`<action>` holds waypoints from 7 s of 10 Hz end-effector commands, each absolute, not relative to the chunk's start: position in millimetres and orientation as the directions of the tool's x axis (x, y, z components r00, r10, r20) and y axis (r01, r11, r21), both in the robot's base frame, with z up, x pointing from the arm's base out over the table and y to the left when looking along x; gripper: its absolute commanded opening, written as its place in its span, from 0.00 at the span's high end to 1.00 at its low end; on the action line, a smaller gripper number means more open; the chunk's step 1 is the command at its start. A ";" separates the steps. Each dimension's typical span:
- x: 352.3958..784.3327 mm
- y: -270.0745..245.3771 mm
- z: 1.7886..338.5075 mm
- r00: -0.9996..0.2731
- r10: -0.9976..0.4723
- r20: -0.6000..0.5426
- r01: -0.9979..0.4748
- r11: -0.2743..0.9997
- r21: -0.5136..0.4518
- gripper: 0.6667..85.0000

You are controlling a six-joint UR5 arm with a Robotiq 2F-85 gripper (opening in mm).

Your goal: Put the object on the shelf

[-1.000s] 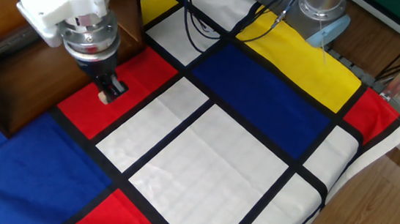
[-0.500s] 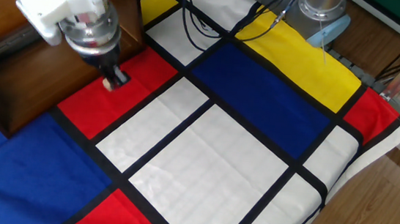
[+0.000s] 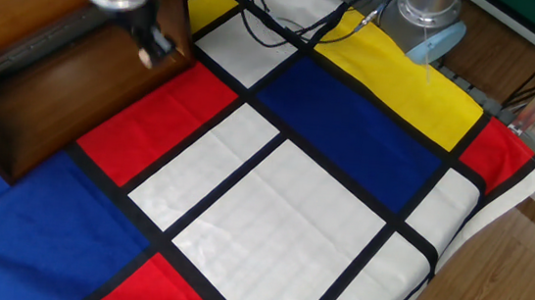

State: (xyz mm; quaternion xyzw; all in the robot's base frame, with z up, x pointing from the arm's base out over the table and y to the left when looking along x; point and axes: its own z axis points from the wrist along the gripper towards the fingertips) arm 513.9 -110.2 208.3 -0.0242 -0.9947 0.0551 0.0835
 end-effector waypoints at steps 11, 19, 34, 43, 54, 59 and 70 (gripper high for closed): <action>495.1 -152.8 252.2 -0.993 -0.003 0.118 -0.020 0.990 -0.140 1.00; 526.3 -156.3 251.0 -0.998 0.058 -0.012 0.059 0.986 -0.154 1.00; 478.9 -202.1 324.5 -0.994 -0.029 0.102 -0.043 0.990 -0.137 1.00; 506.2 -221.8 296.3 -0.996 -0.079 0.028 -0.082 0.992 -0.098 1.00; 523.5 -225.5 278.0 -0.994 -0.106 -0.005 -0.105 0.989 -0.100 1.00; 519.7 -218.1 277.4 -1.000 -0.021 0.001 -0.021 0.997 -0.071 1.00; 544.1 -226.9 269.5 -1.000 -0.013 -0.018 -0.012 0.997 -0.080 1.00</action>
